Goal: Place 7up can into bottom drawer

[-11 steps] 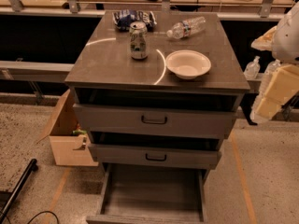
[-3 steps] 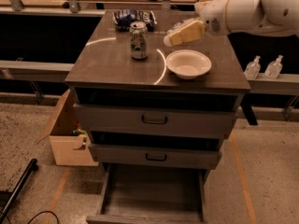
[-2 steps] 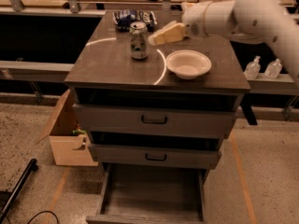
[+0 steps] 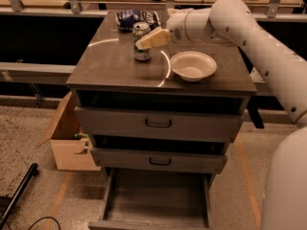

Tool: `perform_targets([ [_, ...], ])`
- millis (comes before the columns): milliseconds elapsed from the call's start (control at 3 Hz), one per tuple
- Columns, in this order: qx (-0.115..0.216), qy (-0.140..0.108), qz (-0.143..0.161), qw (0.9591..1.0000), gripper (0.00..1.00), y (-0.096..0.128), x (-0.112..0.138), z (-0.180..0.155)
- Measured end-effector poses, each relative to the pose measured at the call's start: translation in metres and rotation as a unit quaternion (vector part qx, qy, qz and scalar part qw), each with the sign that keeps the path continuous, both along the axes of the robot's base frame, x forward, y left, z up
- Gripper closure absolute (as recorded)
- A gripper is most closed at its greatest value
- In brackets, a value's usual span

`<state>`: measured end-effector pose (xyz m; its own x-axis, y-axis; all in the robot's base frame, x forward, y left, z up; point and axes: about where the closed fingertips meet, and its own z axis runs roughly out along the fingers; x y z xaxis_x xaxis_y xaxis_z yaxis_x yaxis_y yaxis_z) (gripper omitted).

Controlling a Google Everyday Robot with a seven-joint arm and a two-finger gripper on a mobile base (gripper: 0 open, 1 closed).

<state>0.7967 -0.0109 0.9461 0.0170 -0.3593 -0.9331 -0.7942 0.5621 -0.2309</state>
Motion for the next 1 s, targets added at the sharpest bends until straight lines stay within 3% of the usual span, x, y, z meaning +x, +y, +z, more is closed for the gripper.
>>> perform_targets([
  [333, -0.007, 0.017, 0.017, 0.9997, 0.0, 0.02, 0.014, -0.018],
  [667, -0.015, 0.033, 0.048, 0.9982, 0.18, 0.041, 0.017, -0.028],
  [1000, -0.024, 0.041, 0.07, 0.9964, 0.42, 0.052, 0.017, -0.034],
])
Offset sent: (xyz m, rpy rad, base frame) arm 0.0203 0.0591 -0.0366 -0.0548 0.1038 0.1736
